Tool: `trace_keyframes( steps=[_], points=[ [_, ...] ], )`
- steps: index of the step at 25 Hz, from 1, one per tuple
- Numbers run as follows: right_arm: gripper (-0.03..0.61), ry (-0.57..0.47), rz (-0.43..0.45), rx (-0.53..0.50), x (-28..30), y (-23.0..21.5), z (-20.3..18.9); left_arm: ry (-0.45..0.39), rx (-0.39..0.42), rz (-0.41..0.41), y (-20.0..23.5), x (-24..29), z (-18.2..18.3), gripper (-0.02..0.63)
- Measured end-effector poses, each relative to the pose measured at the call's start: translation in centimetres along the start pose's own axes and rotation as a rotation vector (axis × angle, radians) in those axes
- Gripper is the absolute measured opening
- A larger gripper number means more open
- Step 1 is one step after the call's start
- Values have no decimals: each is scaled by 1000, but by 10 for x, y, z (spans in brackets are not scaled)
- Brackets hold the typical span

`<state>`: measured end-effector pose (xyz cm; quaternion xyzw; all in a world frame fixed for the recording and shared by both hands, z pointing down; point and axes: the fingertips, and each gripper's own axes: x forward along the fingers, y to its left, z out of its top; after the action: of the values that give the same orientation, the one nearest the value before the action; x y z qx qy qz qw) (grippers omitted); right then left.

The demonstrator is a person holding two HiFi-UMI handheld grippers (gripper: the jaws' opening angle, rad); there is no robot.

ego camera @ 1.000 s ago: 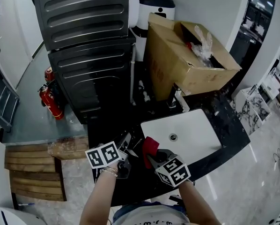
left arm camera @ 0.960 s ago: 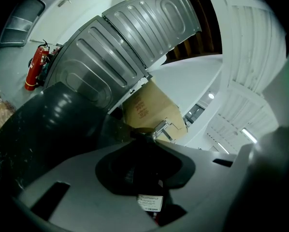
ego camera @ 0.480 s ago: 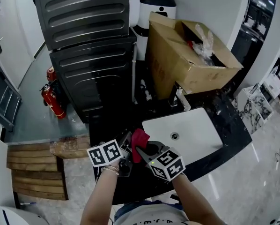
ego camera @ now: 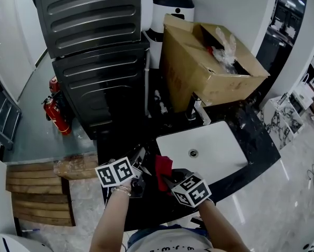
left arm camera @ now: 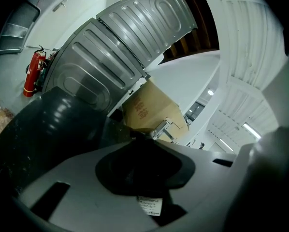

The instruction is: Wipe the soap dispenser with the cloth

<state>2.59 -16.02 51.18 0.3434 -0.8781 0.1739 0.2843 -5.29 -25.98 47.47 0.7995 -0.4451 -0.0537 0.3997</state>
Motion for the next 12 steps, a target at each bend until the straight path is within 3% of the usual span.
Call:
trace_keyframes(
  steps=[3,7,12],
  points=[
    [49,-33,-35,21,-11,-8,3,25,81,-59,-7,1,1,90],
    [49,-120,-83,97,-29,-25,13,118,391,-206,-29,0,-1,91],
    [49,-158,-103,137,-38,-34,14,228,656,-437,-43,-17,-16,91]
  ],
)
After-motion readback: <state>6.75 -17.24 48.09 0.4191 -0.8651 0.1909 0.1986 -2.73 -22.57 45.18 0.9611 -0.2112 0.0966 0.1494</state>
